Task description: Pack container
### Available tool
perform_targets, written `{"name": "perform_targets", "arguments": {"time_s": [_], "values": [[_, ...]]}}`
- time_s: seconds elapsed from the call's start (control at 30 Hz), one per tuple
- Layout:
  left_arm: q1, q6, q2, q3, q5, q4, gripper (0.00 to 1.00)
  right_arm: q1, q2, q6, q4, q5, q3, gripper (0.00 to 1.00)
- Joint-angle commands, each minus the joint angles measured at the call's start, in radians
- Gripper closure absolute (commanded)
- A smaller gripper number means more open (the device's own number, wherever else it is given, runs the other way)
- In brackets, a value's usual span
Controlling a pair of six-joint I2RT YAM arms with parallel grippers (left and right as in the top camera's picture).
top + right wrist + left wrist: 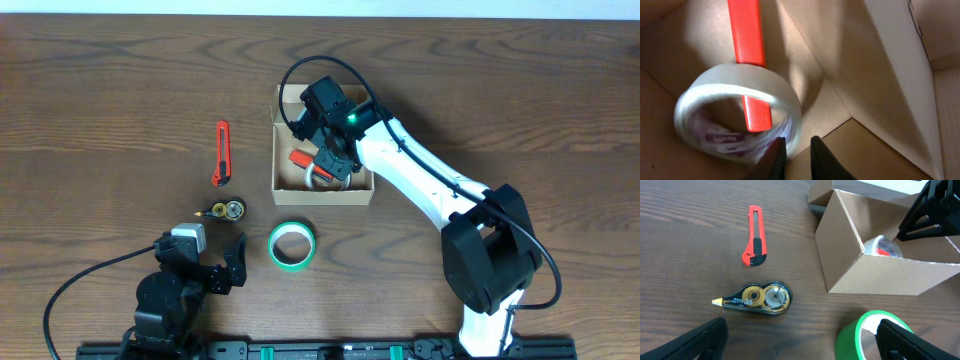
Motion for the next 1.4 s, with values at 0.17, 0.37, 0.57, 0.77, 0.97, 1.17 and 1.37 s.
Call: {"name": "perform_targets", "arguments": {"time_s": [0.17, 0.37, 0.57, 0.77, 0.97, 1.17, 1.37], "values": [[-0.003, 0.006, -0.006, -0.014, -0.003, 0.003, 0.05, 0.008, 0.005, -0.006, 0.001, -0.007, 0.023, 0.76], [-0.003, 0.006, -0.006, -0.014, -0.003, 0.003, 0.05, 0.016, -0.058, 0.020, -0.006, -0.021, 0.028, 0.66], [-0.003, 0.006, -0.006, -0.014, -0.003, 0.003, 0.05, 0.020, -0.218, 0.122, -0.060, -0.026, 0.029, 0.22], [-0.003, 0.006, -0.006, -0.014, -0.003, 0.003, 0.05, 0.018, -0.397, 0.235, -0.167, -0.026, 0.028, 0.01], [-0.003, 0.006, -0.006, -0.014, -0.003, 0.003, 0.05, 0.004, -0.575, 0.313, -0.230, -0.024, -0.039, 0.01], [-0.003, 0.006, -0.006, -0.014, -0.003, 0.003, 0.05, -0.037, -0.859, 0.425, -0.192, -0.018, -0.290, 0.01], [-0.003, 0.006, -0.006, -0.014, -0.003, 0.003, 0.05, -0.040, -1.144, 0.517, -0.143, 0.026, -0.481, 0.01]]}}
